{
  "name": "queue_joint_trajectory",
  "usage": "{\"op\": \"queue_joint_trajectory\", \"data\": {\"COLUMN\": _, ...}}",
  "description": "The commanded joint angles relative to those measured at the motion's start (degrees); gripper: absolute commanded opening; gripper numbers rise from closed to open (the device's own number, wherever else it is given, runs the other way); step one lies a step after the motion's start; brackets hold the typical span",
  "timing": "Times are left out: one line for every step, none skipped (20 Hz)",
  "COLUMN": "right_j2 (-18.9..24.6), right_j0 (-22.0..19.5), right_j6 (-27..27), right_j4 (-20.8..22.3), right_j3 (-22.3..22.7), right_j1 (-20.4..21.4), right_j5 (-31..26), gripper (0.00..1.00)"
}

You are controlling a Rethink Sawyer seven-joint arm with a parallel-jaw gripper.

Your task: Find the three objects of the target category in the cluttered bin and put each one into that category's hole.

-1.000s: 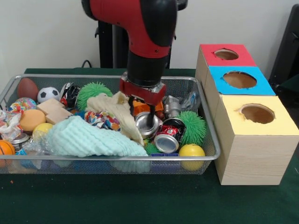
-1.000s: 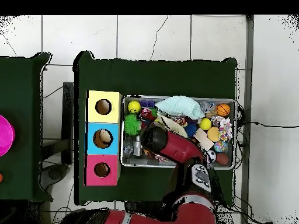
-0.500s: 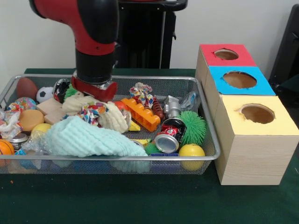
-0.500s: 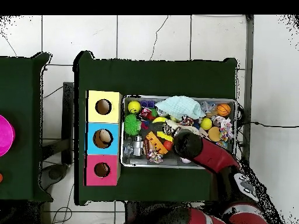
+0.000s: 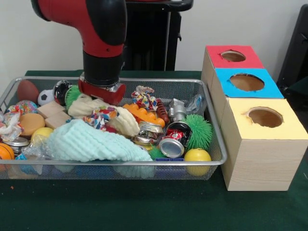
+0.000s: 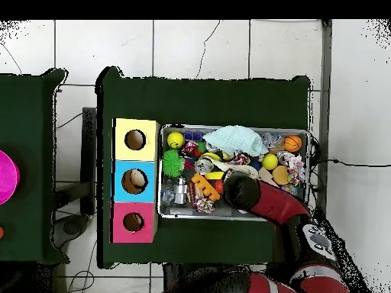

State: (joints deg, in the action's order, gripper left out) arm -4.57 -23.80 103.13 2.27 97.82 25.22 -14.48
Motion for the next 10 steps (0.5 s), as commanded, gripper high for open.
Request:
{"op": "queue_joint_trajectory", "data": {"right_j2": 1.74, "right_j0": 1.25, "right_j6": 5.28, "right_j4": 2.75, "right_j3": 0.70, "right_j1": -2.18, "right_j5": 1.52, "gripper": 1.00}}
{"op": "queue_joint_trajectory", "data": {"right_j2": 1.52, "right_j0": 1.63, "right_j6": 5.78, "right_j4": 2.58, "right_j3": 0.96, "right_j1": -2.05, "right_j5": 1.73, "gripper": 1.00}}
{"op": "queue_joint_trajectory", "data": {"right_j2": 1.26, "right_j0": 2.07, "right_j6": 6.24, "right_j4": 2.40, "right_j3": 1.14, "right_j1": -1.97, "right_j5": 1.96, "gripper": 1.00}}
{"op": "queue_joint_trajectory", "data": {"right_j2": 1.03, "right_j0": 2.53, "right_j6": 6.69, "right_j4": 2.11, "right_j3": 1.26, "right_j1": -1.87, "right_j5": 1.96, "gripper": 1.00}}
{"op": "queue_joint_trajectory", "data": {"right_j2": 0.89, "right_j0": 2.80, "right_j6": 6.94, "right_j4": 1.93, "right_j3": 1.36, "right_j1": -1.76, "right_j5": 1.91, "gripper": 1.00}}
{"op": "queue_joint_trajectory", "data": {"right_j2": 0.74, "right_j0": 3.08, "right_j6": 7.18, "right_j4": 1.75, "right_j3": 1.45, "right_j1": -1.65, "right_j5": 1.87, "gripper": 1.00}}
{"op": "queue_joint_trajectory", "data": {"right_j2": 0.72, "right_j0": 3.16, "right_j6": 7.26, "right_j4": 1.62, "right_j3": 1.49, "right_j1": -1.65, "right_j5": 1.82, "gripper": 1.00}}
{"op": "queue_joint_trajectory", "data": {"right_j2": 0.73, "right_j0": 3.24, "right_j6": 7.40, "right_j4": 1.51, "right_j3": 1.68, "right_j1": -1.56, "right_j5": 1.95, "gripper": 1.00}}
{"op": "queue_joint_trajectory", "data": {"right_j2": 0.63, "right_j0": 3.37, "right_j6": 7.59, "right_j4": 1.46, "right_j3": 1.96, "right_j1": -1.40, "right_j5": 2.12, "gripper": 1.00}}
{"op": "queue_joint_trajectory", "data": {"right_j2": 0.54, "right_j0": 3.50, "right_j6": 7.78, "right_j4": 1.40, "right_j3": 2.25, "right_j1": -1.23, "right_j5": 2.30, "gripper": 1.00}}
